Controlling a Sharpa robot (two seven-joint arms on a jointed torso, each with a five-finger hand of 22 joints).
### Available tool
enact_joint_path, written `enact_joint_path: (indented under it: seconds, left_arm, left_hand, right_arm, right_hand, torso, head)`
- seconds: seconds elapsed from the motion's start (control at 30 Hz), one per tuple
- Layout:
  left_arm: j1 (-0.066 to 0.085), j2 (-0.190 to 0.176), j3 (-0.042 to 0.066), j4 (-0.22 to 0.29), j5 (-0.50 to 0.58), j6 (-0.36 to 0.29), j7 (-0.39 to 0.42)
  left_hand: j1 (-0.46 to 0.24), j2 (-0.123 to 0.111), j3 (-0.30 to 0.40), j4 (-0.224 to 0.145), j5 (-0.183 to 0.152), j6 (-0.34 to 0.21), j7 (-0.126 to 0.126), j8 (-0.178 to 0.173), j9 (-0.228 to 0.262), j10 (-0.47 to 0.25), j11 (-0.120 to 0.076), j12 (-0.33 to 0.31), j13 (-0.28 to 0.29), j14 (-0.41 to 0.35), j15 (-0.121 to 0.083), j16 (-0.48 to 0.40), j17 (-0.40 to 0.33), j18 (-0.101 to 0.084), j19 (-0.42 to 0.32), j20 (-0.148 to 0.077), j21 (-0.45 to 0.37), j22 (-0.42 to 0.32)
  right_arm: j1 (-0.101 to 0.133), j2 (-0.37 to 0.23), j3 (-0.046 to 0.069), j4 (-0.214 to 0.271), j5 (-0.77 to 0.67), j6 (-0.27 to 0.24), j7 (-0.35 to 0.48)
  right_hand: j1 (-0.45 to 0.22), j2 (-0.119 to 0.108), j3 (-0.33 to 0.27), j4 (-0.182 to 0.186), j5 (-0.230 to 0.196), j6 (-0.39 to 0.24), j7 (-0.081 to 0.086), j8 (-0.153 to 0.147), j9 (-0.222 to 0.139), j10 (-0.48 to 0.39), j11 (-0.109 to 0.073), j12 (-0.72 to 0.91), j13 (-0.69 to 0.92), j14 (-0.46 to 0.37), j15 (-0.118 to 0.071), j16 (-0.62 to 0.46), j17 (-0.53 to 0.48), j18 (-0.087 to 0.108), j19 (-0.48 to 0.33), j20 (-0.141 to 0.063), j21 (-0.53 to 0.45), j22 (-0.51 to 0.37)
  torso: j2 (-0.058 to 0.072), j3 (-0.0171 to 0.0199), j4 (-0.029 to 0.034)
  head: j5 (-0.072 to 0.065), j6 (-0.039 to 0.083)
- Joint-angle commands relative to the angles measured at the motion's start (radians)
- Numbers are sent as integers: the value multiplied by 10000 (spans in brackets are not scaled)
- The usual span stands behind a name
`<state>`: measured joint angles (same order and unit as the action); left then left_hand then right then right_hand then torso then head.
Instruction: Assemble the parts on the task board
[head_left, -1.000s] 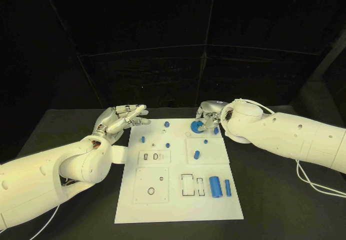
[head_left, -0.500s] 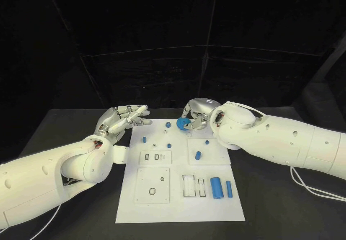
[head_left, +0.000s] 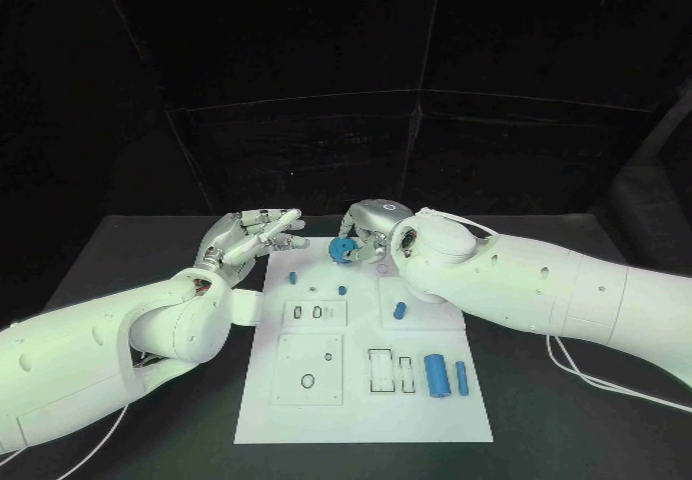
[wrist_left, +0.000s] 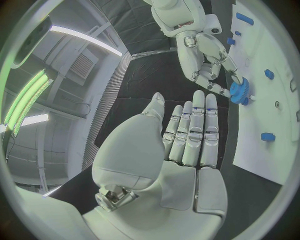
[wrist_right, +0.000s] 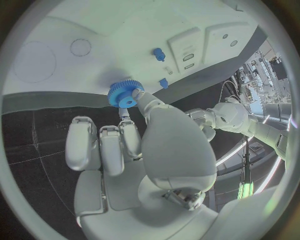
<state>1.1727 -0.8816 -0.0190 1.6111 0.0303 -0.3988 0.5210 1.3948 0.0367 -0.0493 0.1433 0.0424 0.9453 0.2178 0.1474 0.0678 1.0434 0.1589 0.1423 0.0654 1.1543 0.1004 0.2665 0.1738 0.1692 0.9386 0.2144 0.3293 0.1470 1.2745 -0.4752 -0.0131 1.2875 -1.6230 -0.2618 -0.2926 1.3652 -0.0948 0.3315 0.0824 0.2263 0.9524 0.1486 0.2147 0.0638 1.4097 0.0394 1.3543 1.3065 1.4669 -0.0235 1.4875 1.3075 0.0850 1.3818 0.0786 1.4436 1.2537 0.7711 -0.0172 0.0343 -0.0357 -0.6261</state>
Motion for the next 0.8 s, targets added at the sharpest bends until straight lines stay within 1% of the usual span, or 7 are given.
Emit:
enact_joint_path:
  seconds: [0.03, 0.23, 0.33, 0.6, 0.63, 0.73, 0.8]
  left_arm:
    - [16, 24, 8, -3, -10, 121, 65]
    - [16, 46, 8, -17, -10, 119, 65]
    - [16, 48, 8, -20, -10, 117, 64]
    - [16, 54, 8, -27, -10, 116, 59]
    - [16, 54, 8, -28, -10, 116, 58]
    - [16, 53, 8, -28, -10, 114, 57]
    - [16, 53, 8, -29, -10, 113, 56]
  left_hand:
    - [-17, 86, 3, -39, 52, 4, 57, -51, -9, 9, 41, -53, -5, 48, 47, -49, 10, 128, 63, 21, -54, -10]
    - [-17, 86, 3, -39, 52, 4, 57, -51, -9, 9, 41, -53, -5, 48, 47, -49, 10, 128, 63, 21, -54, -10]
    - [-17, 86, 3, -39, 52, 4, 57, -51, -9, 9, 41, -53, -5, 48, 47, -49, 10, 128, 63, 21, -54, -10]
    - [-17, 86, 3, -39, 52, 4, 57, -51, -9, 9, 41, -53, -5, 48, 47, -49, 10, 128, 63, 21, -54, -10]
    - [-17, 86, 3, -39, 52, 4, 57, -51, -9, 9, 41, -53, -5, 48, 47, -49, 10, 128, 63, 21, -54, -10]
    - [-17, 86, 3, -39, 52, 4, 57, -51, -9, 9, 41, -53, -5, 48, 47, -49, 10, 128, 63, 21, -54, -10]
    - [-17, 86, 3, -39, 52, 4, 57, -51, -9, 9, 41, -53, -5, 48, 47, -49, 10, 128, 63, 21, -54, -10]
  right_arm:
    - [-56, 141, -2, -105, -174, 139, 163]
    - [-144, 348, -2, -253, -183, 318, 210]
    - [-170, 412, -2, -324, -185, 336, 233]
    - [-209, 542, -3, -447, -186, 437, 312]
    - [-212, 551, -4, -459, -186, 446, 314]
    - [-219, 589, -5, -527, -185, 473, 316]
    - [-222, 608, -6, -574, -176, 490, 305]
  right_hand:
    - [-81, -15, 70, 0, 1, 413, -196, -8, 18, 74, 19, 11, 4, 685, -70, 32, 779, -185, 77, 9, 54, 14]
    - [-162, -77, 141, -14, -35, 363, -167, -69, 13, 60, 43, -8, -8, 681, -53, 24, 762, -186, 76, 21, 55, 18]
    - [-201, -106, 170, -20, -47, 322, -149, -107, 8, 55, 57, -15, -12, 679, -42, 19, 750, -185, 71, 28, 52, 13]
    - [-466, -313, 173, -15, 5, 90, -61, -308, -3, -4, 136, -93, -82, 673, 22, 8, 731, -183, 51, 82, 42, -5]
    - [-503, -343, 156, -11, 9, 23, -42, -356, -8, -15, 152, -109, -97, 672, 34, 8, 730, -182, 48, 92, 40, -9]
    - [-736, -530, -57, 26, -126, -577, 80, -763, -24, -111, 269, -234, -234, 672, 129, 12, 740, -180, 26, 169, 26, -32]
    - [-926, -601, -305, 123, -170, -884, 156, -989, -12, -152, 344, -281, -284, 671, 197, 14, 743, -178, 15, 231, 20, -41]
  torso:
    - [-1, 7, -20]
    - [0, 8, -11]
    - [-1, 8, -20]
    - [-1, 8, -21]
    - [-2, 10, -26]
    - [-3, 8, -26]
    - [-3, 8, -26]
  head:
    - [37, -16]
    - [43, -32]
    - [43, -34]
    - [63, -52]
    - [70, -48]
    - [71, -49]
    - [71, -49]
